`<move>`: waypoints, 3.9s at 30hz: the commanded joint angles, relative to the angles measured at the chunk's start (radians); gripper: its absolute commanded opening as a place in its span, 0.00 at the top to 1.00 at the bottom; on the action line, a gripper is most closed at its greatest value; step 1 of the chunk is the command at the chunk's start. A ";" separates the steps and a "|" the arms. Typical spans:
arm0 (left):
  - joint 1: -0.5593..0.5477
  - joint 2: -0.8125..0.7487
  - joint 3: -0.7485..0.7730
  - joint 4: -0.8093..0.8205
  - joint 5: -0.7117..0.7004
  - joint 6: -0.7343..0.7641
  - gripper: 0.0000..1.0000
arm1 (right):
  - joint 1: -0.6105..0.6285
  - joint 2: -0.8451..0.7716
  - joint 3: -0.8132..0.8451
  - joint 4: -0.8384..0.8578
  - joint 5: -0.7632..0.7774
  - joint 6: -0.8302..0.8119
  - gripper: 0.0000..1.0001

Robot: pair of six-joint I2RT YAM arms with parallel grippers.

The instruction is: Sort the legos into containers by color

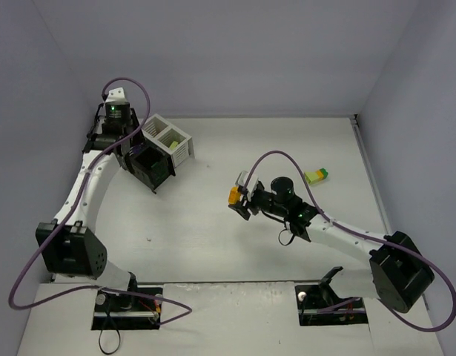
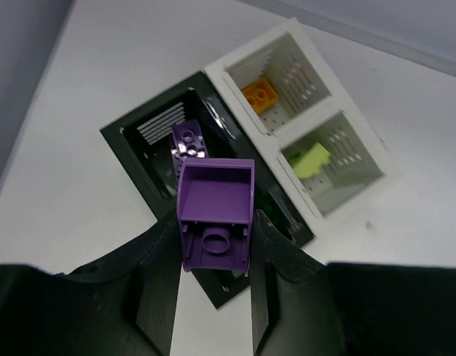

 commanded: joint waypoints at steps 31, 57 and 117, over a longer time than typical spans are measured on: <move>0.135 0.205 0.138 0.116 0.107 0.060 0.33 | -0.001 -0.040 0.009 0.094 -0.030 0.002 0.95; -0.543 -0.096 -0.123 0.092 0.601 -0.118 0.23 | 0.002 -0.121 -0.029 0.120 -0.092 -0.014 0.93; -0.155 0.134 0.055 0.459 -0.014 0.199 0.89 | -0.134 -0.112 0.014 0.086 0.097 0.200 0.00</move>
